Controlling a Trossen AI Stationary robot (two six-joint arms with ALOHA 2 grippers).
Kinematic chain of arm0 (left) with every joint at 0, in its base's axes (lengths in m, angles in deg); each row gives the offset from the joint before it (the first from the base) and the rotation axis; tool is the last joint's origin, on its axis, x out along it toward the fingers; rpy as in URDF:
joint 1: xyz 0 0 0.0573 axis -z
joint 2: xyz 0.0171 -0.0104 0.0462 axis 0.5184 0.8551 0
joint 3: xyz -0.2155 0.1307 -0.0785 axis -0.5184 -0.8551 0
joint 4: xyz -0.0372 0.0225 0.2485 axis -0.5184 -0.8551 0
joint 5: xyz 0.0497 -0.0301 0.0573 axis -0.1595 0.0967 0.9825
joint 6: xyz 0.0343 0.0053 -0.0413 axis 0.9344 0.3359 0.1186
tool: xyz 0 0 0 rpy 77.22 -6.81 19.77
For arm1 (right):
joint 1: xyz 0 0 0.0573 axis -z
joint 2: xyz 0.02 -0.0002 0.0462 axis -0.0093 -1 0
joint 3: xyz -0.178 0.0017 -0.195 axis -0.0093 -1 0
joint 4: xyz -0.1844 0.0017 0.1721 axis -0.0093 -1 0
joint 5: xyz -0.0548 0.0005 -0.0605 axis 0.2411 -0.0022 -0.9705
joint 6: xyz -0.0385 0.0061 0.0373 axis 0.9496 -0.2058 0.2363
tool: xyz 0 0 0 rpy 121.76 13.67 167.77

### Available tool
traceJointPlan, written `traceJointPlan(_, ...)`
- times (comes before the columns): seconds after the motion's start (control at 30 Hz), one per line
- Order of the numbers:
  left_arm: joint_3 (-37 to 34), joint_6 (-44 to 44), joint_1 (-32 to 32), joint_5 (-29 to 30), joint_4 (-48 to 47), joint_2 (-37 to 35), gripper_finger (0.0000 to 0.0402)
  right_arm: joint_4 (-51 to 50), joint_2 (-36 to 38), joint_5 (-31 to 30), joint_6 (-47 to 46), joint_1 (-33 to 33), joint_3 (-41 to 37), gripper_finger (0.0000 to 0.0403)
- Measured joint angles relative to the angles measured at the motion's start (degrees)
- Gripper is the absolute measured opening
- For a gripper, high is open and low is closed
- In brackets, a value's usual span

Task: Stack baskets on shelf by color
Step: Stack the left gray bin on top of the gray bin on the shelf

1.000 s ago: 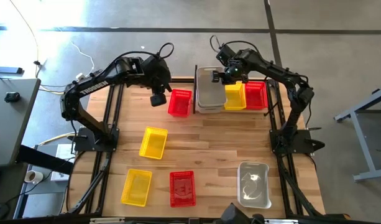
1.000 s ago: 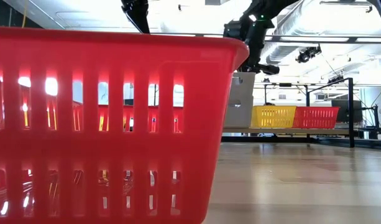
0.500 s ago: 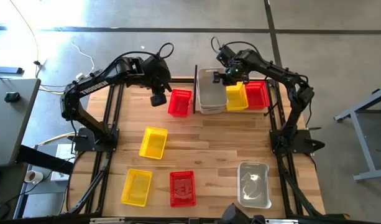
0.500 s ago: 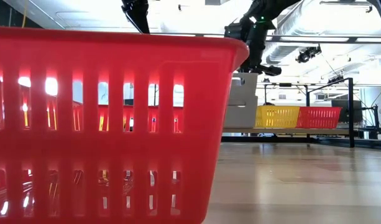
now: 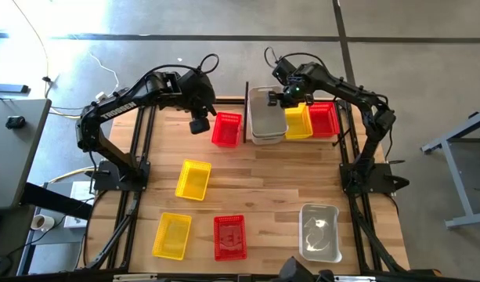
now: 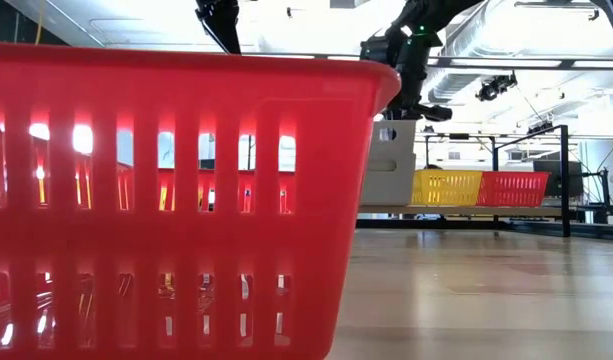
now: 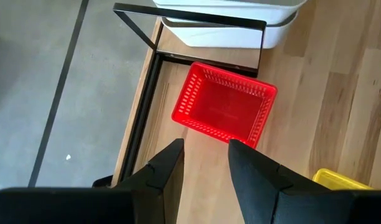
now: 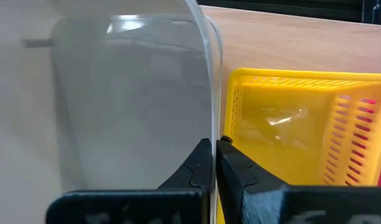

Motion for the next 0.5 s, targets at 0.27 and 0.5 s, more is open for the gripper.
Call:
traceJointPlan(0.27,0.0,0.0,0.0,0.0,0.0,0.0,0.0115,0.3,0.0,0.2,1.4,0.0,0.0,0.0008)
traceJointPlan(0.5,0.0,0.0,0.0,0.2,0.0,0.0,0.0115,1.8,0.0,1.0,3.4,-0.3,0.0,0.0058)
